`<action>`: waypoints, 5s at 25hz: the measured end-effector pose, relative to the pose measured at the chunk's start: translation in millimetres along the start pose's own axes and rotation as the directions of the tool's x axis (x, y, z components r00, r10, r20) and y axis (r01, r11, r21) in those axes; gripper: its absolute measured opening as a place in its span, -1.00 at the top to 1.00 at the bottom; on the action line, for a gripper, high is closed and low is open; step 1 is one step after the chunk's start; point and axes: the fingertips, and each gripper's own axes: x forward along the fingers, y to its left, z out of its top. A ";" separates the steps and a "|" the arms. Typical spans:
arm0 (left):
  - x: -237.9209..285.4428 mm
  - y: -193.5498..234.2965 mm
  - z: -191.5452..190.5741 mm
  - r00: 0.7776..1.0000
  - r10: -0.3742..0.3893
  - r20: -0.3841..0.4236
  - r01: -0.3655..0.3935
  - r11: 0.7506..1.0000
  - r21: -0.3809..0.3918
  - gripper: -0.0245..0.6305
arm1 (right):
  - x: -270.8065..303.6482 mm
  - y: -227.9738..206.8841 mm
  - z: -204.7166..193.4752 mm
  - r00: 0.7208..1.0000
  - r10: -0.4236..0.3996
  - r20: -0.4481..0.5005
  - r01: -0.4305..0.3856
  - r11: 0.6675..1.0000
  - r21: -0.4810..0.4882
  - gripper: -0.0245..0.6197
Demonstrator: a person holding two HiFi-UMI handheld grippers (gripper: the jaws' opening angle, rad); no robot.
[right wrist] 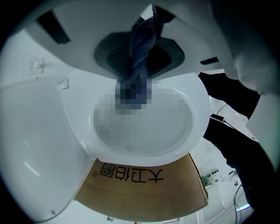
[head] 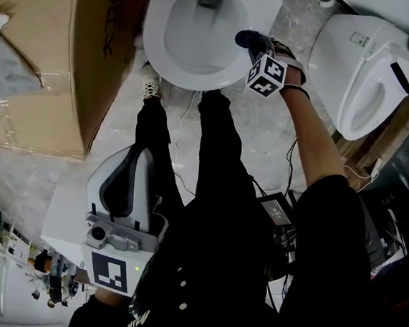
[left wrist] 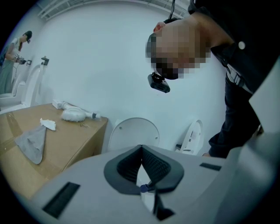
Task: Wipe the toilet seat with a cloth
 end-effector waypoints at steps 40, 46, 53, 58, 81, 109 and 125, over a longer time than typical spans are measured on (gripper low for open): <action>-6.6 0.8 -0.5 1.000 -0.003 0.006 0.003 1.000 -0.001 0.90 | -12.1 130.1 24.3 0.981 0.182 0.075 -0.183 0.983 0.017 0.67; -7.7 4.0 -0.9 1.000 0.007 0.007 -0.007 1.000 -0.007 0.90 | -12.9 149.6 35.7 0.972 0.221 0.086 -0.214 0.973 -0.086 0.66; -9.2 7.2 -1.3 1.000 0.017 0.012 -0.017 1.000 -0.015 0.90 | -12.7 173.1 58.2 0.962 0.249 0.111 -0.222 0.953 -0.206 0.66; -11.6 8.9 -3.1 1.000 0.022 0.010 -0.022 1.000 -0.019 0.90 | -11.9 184.1 68.7 0.957 0.265 0.116 -0.228 0.939 -0.258 0.66; -13.2 16.8 -10.5 0.999 0.033 0.002 -0.033 0.999 -0.035 0.90 | -3.5 199.6 125.7 0.946 0.286 0.152 -0.196 0.879 -0.434 0.66; -17.7 37.6 -24.4 0.998 0.064 -0.021 -0.065 0.996 -0.064 0.90 | 13.6 176.7 216.6 0.945 0.255 0.206 -0.138 0.880 -0.455 0.66; -15.0 45.8 -20.9 0.997 0.074 -0.021 -0.076 0.994 -0.083 0.90 | 17.8 159.8 237.0 0.943 0.247 0.221 -0.131 0.890 -0.437 0.66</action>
